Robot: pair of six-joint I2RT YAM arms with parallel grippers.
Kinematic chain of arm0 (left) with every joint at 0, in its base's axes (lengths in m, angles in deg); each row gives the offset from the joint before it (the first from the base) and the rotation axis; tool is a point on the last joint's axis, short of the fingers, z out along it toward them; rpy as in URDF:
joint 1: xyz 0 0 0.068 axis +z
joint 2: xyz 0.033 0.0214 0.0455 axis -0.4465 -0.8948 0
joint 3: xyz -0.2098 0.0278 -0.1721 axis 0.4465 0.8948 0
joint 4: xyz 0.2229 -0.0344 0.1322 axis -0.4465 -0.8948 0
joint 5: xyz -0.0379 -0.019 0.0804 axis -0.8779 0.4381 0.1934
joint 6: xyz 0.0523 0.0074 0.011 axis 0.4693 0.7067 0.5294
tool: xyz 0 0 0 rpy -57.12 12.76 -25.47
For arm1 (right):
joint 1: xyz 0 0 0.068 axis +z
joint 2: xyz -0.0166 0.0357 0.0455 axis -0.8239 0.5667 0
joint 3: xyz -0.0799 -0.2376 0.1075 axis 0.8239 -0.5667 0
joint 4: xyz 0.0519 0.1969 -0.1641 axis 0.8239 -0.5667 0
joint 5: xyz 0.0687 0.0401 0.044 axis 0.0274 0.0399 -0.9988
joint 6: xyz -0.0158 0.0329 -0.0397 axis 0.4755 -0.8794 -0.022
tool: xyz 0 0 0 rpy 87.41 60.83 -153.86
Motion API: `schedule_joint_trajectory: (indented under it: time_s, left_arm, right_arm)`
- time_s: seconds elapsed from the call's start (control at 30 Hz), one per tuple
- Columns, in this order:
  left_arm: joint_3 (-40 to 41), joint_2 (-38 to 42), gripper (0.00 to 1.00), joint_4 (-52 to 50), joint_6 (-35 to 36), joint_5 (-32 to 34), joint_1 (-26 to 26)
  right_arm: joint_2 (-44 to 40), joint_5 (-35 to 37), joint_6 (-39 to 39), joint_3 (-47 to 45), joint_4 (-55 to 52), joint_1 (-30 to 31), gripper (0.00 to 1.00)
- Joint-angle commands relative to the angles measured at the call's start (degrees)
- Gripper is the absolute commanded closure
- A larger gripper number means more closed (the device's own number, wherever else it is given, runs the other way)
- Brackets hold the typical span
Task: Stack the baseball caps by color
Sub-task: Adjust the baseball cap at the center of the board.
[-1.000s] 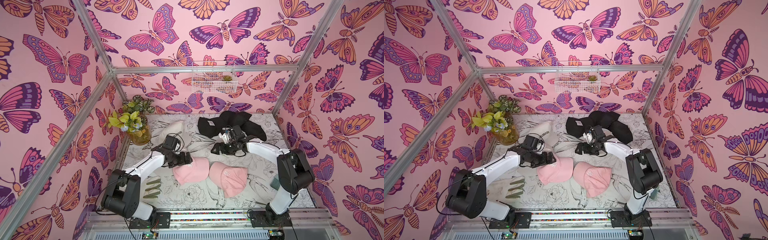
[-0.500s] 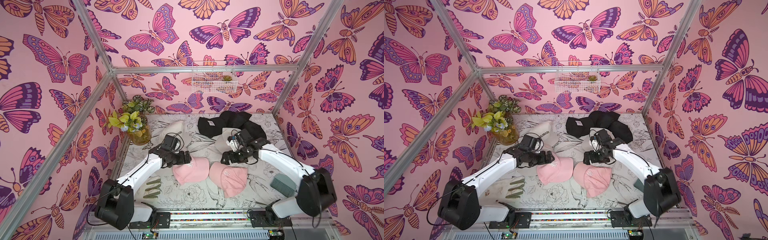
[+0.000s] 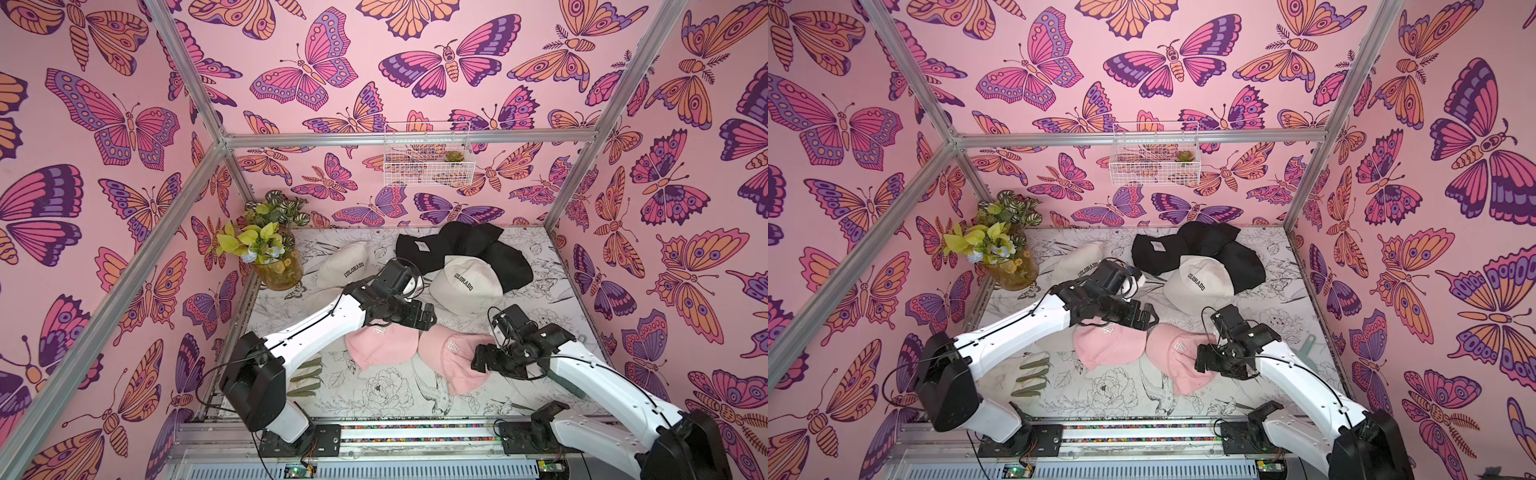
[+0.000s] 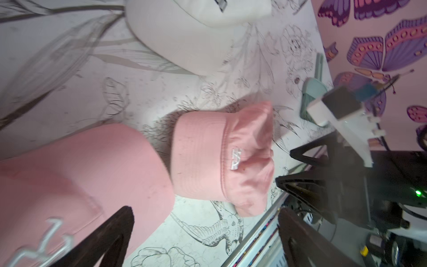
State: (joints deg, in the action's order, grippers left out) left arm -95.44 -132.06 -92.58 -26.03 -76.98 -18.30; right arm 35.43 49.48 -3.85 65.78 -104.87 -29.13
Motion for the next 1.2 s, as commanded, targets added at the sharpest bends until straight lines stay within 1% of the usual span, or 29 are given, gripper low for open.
schedule_joint_trajectory:
  time_s: [0.0, 0.1, 0.2, 0.3, 0.4, 0.43, 0.53, 0.67, 0.8, 0.87, 0.93, 1.0, 1.1, 1.17]
  left_arm:
    - [-2.2, -3.9, 0.0, -1.3, 3.3, -8.5, -3.3]
    - [-3.1, -7.6, 0.0, -1.3, 3.1, -11.7, -4.7]
    - [-2.3, -10.2, 0.0, -1.2, 2.0, -12.8, -4.8]
    - [-0.5, -11.2, 0.0, -1.2, 1.4, -11.5, -4.6]
    - [1.5, -11.4, 0.0, -1.0, 0.9, -8.9, -4.2]
    - [2.1, -11.5, 0.0, -0.8, 0.5, -8.0, -3.9]
    - [4.1, -11.8, 0.0, -0.3, -1.1, -5.1, -2.9]
    - [7.6, -10.4, 0.0, 1.1, -2.7, -2.4, -1.3]
    - [11.8, -8.4, 0.0, 2.0, -3.4, -0.3, 1.5]
    - [13.3, -7.4, 0.0, 1.9, -3.5, 0.5, 2.6]
    - [14.3, -6.0, 0.0, 2.0, -3.9, 0.7, 3.1]
    - [14.0, -4.5, 0.0, 2.0, -4.0, -0.6, 3.1]
    - [12.2, -3.5, 0.0, 2.4, -4.4, -4.4, 3.0]
    - [10.4, -4.0, 0.0, 2.5, -4.5, -6.1, 2.8]
  right_arm:
    - [0.3, -3.4, -5.0, -2.2, 5.3, -0.2, 0.2]
    - [2.9, -5.1, -6.1, -4.1, 9.7, -0.1, 0.32]
    - [7.4, -7.8, -6.9, -4.3, 14.7, -0.2, 0.33]
    - [10.6, -8.3, -8.1, -4.2, 19.7, -0.2, 0.36]
    - [13.3, -4.3, -7.8, -3.1, 23.3, -0.2, 0.45]
    - [14.3, -2.5, -6.7, -2.2, 23.8, -0.5, 0.46]
    - [17.9, 1.6, -2.6, 1.2, 24.8, -2.9, 0.47]
    - [23.4, 2.5, 2.1, 5.5, 27.2, -7.6, 0.47]
    - [28.5, 7.1, 6.3, 11.5, 25.5, -8.3, 0.47]
    - [28.5, 8.1, 6.0, 12.9, 25.2, -8.7, 0.44]
    - [26.5, 6.8, 4.2, 12.1, 26.1, -9.9, 0.35]
    - [22.8, 2.9, 1.4, 8.9, 28.6, -12.2, 0.24]
    - [17.0, -5.0, -4.1, 2.5, 32.9, -16.7, 0.14]
    - [13.7, -9.5, -7.2, -1.0, 34.6, -18.7, 0.1]
